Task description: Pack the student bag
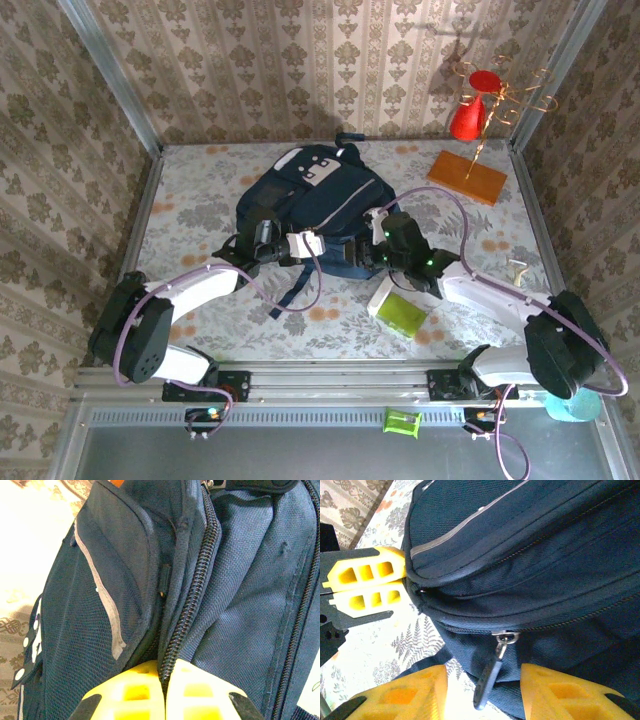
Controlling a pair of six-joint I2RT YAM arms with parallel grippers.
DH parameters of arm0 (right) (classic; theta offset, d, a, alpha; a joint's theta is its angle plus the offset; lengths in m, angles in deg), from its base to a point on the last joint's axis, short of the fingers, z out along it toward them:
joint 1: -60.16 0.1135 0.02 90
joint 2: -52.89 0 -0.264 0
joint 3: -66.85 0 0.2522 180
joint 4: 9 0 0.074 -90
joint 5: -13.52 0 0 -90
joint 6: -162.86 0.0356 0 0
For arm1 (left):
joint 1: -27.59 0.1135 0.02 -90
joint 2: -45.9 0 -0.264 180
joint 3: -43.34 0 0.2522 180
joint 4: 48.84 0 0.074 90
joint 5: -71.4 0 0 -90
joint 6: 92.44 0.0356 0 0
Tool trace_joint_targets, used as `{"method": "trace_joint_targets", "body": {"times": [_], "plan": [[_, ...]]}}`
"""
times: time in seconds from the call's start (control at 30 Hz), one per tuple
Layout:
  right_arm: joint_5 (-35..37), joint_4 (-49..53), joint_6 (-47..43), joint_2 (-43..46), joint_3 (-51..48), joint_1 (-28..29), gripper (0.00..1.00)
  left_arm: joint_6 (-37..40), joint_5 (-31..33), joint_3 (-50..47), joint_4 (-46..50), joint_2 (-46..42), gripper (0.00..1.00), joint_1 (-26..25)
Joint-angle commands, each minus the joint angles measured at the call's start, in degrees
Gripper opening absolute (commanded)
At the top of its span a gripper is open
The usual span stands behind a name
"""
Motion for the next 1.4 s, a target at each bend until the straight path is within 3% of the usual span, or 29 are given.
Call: {"method": "trace_joint_targets", "body": {"times": [0.0,0.3,0.53,0.8,0.97,1.0,1.13,1.23,1.37], "plan": [[2.3,1.3,0.4,-1.3,2.1,0.9,0.43,-1.4,1.0,0.2,1.5,-1.7,0.0,0.0],[4.6,3.1,0.4,-3.3,3.1,1.7,0.26,-1.4,1.5,0.2,1.5,-1.6,0.0,0.0],[9.0,5.9,-0.9,-1.5,2.6,0.9,0.0,-1.0,0.5,-0.2,2.3,-2.4,0.0,1.1],[13.2,14.0,1.5,2.1,1.6,-7.6,0.0,-0.3,1.8,-0.8,7.4,-4.9,0.0,5.6],[5.0,6.4,0.6,0.7,1.5,-4.5,0.0,-0.3,3.2,-0.3,9.1,-4.4,0.0,6.8],[4.1,5.1,-0.2,0.4,1.7,-3.3,0.0,-0.8,2.4,0.2,10.3,-4.5,0.07,6.8],[0.8,2.7,-0.7,-0.5,1.9,-2.0,0.0,-4.5,-5.9,0.1,12.7,-8.9,0.53,6.2],[-1.6,0.7,-0.6,-0.6,1.3,-1.5,0.0,-11.2,-9.0,-2.3,9.3,-14.6,0.67,4.3],[-4.0,-1.2,-1.3,0.0,1.1,0.0,0.0,-10.8,-5.1,-1.3,9.7,-15.5,0.69,-1.4]]}}
